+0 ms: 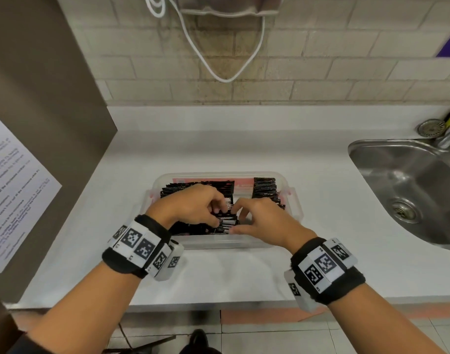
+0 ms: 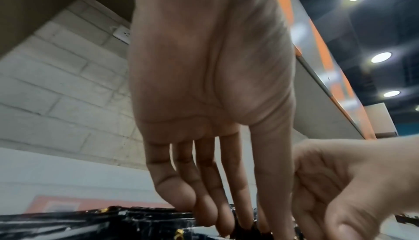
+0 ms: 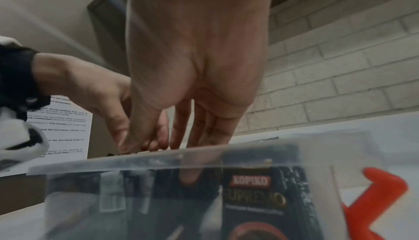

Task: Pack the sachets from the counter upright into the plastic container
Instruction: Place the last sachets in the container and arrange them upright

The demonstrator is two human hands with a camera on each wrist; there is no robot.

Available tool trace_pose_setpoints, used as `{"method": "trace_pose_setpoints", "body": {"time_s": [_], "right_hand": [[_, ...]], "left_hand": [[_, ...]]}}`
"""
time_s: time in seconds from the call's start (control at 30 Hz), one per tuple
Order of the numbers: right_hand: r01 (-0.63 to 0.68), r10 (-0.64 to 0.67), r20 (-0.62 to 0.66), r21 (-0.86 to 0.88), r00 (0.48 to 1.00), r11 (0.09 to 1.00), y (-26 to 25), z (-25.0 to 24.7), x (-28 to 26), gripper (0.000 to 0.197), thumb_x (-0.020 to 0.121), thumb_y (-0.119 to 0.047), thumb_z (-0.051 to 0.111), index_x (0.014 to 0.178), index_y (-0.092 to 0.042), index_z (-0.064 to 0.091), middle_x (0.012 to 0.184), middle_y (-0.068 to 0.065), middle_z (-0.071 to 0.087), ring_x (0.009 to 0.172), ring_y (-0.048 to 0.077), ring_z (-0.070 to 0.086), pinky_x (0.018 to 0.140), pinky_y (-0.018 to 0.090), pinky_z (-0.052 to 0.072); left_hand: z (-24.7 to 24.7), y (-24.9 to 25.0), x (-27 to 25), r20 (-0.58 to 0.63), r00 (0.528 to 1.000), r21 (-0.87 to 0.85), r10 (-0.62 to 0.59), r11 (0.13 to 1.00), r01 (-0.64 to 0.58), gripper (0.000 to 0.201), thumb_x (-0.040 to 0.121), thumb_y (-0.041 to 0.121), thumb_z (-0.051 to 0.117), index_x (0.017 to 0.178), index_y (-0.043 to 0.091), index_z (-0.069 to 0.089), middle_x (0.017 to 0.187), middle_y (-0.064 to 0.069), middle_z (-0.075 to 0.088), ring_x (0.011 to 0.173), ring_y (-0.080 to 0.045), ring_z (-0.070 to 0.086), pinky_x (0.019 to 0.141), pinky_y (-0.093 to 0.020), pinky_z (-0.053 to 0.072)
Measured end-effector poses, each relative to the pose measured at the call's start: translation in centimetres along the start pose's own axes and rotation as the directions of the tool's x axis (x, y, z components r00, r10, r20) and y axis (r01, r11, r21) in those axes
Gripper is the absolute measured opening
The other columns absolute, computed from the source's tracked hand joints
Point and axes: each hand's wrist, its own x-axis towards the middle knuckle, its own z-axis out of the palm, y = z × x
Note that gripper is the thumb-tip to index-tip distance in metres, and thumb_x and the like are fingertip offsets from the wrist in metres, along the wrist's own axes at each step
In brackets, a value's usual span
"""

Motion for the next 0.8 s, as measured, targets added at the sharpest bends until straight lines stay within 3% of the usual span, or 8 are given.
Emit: {"method": "trace_pose_setpoints", "body": {"time_s": [0.1,0.2,0.4,0.6,0.7,0.8], "right_hand": [[-0.058,0.058,0.038,-0.001,0.998,0.998,-0.4,0.2,0.5,0.048,0.083,-0.046,0.078,0.120,-0.018,0.064,0.106,0.003,0.068,0.087,0.016,0.064,0.084,0.032,0.053],[-0.103,0.102,0.069,0.013,0.992,0.995,-0.6,0.5,1.0,0.046,0.084,-0.040,0.079,0.120,-0.017,0.064,0.103,0.004,0.069,0.092,0.018,0.065,0.086,0.032,0.053],[-0.089,0.087,0.017,0.097,0.996,0.991,-0.6,1.1,1.2,0.036,0.078,-0.032,0.085,0.105,-0.016,0.069,0.090,0.005,0.069,0.074,0.014,0.062,0.075,0.029,0.052],[-0.041,0.054,-0.073,0.177,0.996,0.983,-0.4,2.6,1.3,0.027,0.080,-0.021,0.085,0.100,-0.010,0.069,0.085,0.008,0.067,0.068,0.016,0.057,0.070,0.030,0.049],[0.000,0.023,-0.099,0.230,0.995,0.973,0.0,3.0,1.2,0.020,0.080,-0.017,0.084,0.094,-0.009,0.071,0.087,0.005,0.068,0.074,0.018,0.060,0.072,0.029,0.052],[0.022,0.011,-0.118,0.279,0.993,0.960,0.2,3.0,1.1,0.017,0.081,-0.018,0.084,0.090,-0.011,0.071,0.087,0.003,0.067,0.070,0.015,0.057,0.067,0.026,0.051]], "left_hand": [[0.6,-0.8,0.0,0.021,1.000,0.018,0.000,1.000,0.000,0.033,0.081,0.022,0.083,0.111,0.025,0.070,0.094,0.010,0.061,0.085,-0.007,0.059,0.070,-0.018,0.043],[1.0,-1.2,0.1,0.027,1.000,0.070,-0.008,0.998,0.006,0.034,0.080,0.025,0.083,0.110,0.025,0.068,0.094,0.010,0.059,0.088,-0.011,0.059,0.071,-0.021,0.043],[0.8,-1.0,0.2,0.047,0.999,0.175,0.003,0.985,-0.011,0.030,0.079,0.025,0.083,0.102,0.023,0.063,0.090,0.003,0.060,0.084,-0.018,0.058,0.075,-0.037,0.052],[0.9,-0.8,0.8,0.052,0.998,0.239,0.031,0.970,-0.043,0.029,0.078,0.026,0.083,0.097,0.021,0.062,0.082,0.008,0.058,0.077,-0.015,0.057,0.064,-0.029,0.045],[0.7,-1.0,0.9,0.057,0.998,0.190,0.030,0.981,-0.041,0.025,0.079,0.024,0.084,0.095,0.022,0.065,0.084,0.008,0.061,0.080,-0.015,0.061,0.069,-0.028,0.049],[0.4,-1.3,1.0,0.045,0.998,0.175,0.045,0.983,-0.053,0.021,0.080,0.023,0.082,0.095,0.023,0.067,0.083,0.010,0.062,0.080,-0.013,0.061,0.071,-0.029,0.051]]}}
